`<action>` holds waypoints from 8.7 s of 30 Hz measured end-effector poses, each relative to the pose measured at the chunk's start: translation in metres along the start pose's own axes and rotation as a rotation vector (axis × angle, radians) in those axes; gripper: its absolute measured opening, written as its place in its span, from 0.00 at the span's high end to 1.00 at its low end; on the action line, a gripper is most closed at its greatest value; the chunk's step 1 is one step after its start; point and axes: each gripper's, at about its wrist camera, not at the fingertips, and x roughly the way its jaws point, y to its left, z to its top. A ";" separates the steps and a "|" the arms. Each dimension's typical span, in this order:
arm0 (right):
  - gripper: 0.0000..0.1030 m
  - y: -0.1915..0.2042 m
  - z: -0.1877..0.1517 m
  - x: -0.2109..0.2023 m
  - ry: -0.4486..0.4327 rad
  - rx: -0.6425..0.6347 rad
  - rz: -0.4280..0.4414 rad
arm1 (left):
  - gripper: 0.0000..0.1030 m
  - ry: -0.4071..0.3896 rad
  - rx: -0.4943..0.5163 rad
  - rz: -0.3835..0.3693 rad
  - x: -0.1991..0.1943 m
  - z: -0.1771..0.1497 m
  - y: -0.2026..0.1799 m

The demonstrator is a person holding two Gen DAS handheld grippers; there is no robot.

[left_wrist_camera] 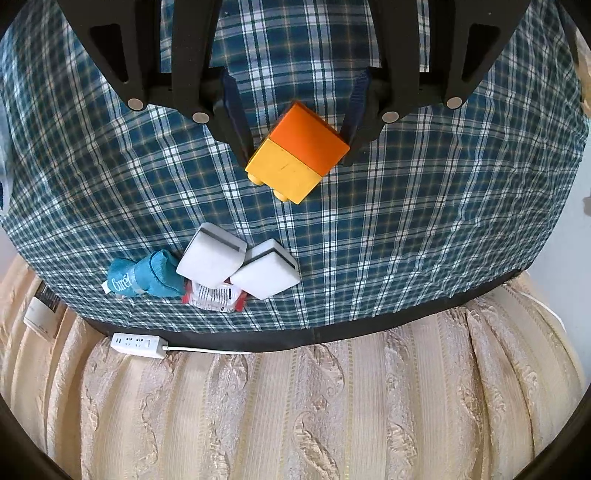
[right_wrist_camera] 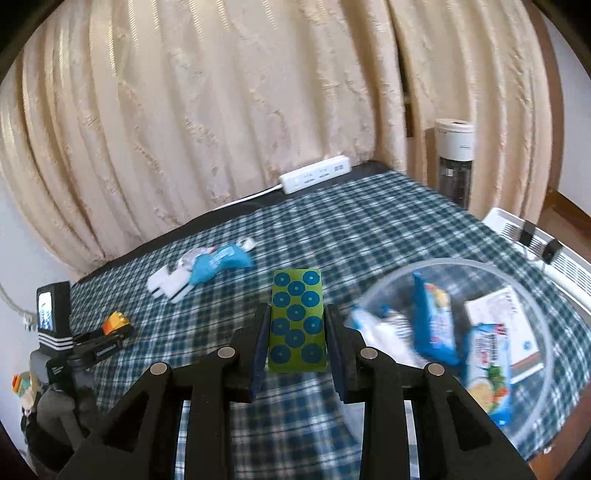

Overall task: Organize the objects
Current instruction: 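Carry both held blocks over to the clear bowl, then open both grippers to drop the blocks into the clear bowl, then move both grippers back over the bed toward the white boxes, then grasp the teal 'Cure' fabric pouch with the right gripper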

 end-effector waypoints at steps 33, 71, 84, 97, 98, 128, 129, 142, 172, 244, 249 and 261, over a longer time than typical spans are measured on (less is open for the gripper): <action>0.71 -0.128 -0.001 -0.017 -0.047 0.215 -0.118 | 0.51 -0.021 0.135 -0.115 -0.045 0.005 -0.092; 0.70 -0.193 -0.004 -0.026 -0.119 0.330 -0.100 | 0.51 0.018 0.510 -0.449 -0.088 -0.012 -0.304; 0.70 -0.209 -0.010 -0.028 -0.112 0.354 -0.100 | 0.17 0.044 0.547 -0.534 -0.084 -0.022 -0.336; 0.70 -0.201 -0.013 -0.023 -0.101 0.347 -0.079 | 0.15 0.024 0.496 -0.483 -0.079 -0.018 -0.310; 0.70 -0.199 -0.012 -0.023 -0.101 0.345 -0.078 | 0.15 0.027 0.496 -0.477 -0.078 -0.018 -0.311; 0.64 -0.153 -0.001 -0.023 -0.099 0.285 -0.010 | 0.02 -0.003 0.428 -0.415 -0.072 -0.011 -0.283; 0.62 -0.149 0.000 -0.022 -0.099 0.279 -0.004 | 0.02 -0.007 0.419 -0.407 -0.072 -0.010 -0.278; 0.61 -0.080 0.012 -0.005 -0.068 0.171 0.105 | 0.02 -0.026 0.303 -0.284 -0.059 0.012 -0.198; 0.56 0.040 0.014 0.061 0.111 0.029 0.268 | 0.02 -0.021 0.039 0.022 0.016 0.085 -0.016; 0.41 0.110 0.053 0.271 0.318 0.151 0.168 | 0.14 -0.001 0.049 -0.134 0.083 0.080 0.026; 0.41 0.115 0.052 0.273 0.318 0.137 0.180 | 0.12 -0.010 0.061 -0.130 0.082 0.080 0.023; 0.61 0.129 0.049 0.235 0.276 0.035 0.226 | 0.09 0.013 0.061 -0.138 0.090 0.079 0.023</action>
